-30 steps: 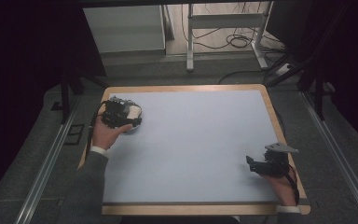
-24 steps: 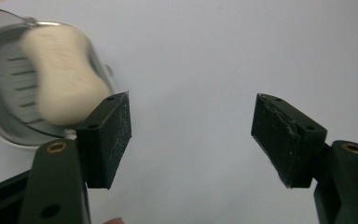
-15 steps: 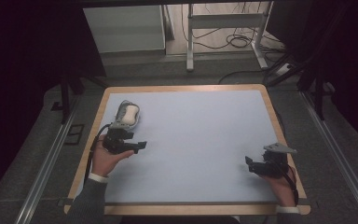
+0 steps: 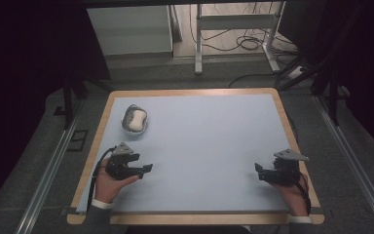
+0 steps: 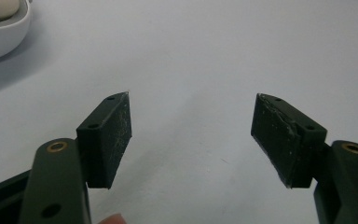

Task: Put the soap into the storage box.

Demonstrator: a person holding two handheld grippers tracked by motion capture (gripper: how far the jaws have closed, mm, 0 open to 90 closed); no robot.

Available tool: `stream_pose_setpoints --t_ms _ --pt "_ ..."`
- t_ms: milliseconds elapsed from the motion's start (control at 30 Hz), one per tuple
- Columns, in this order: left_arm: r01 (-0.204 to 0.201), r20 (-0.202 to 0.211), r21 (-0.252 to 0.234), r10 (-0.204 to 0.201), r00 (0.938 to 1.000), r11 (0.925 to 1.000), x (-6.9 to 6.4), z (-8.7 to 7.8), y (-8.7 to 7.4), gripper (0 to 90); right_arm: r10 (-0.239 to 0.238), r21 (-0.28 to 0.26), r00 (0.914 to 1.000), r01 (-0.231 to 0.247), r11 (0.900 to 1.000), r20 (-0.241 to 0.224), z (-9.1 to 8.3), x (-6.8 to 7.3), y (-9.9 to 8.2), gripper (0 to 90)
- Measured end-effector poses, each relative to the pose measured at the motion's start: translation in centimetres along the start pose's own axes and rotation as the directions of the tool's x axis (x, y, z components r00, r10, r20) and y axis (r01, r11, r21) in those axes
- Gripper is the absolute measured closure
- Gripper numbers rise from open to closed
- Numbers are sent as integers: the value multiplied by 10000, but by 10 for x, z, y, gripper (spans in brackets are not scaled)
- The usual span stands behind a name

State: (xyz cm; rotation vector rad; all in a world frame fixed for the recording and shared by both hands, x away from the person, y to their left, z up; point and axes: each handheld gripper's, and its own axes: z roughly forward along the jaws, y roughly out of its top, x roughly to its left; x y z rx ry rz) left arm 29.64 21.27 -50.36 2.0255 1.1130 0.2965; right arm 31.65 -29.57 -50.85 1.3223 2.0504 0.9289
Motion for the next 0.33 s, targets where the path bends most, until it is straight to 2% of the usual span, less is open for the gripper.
stream_pose_setpoints --t_ms 200,333 --pt "108 196 -3 -108 9998 9999 0 3 0 287 24 -96 10000 -24 10000 33 -3 1 1 89" --pt "48 227 211 -53 9997 9998 0 7 0 279 -74 -146 10000 74 9999 -16 -4 3 3 89"
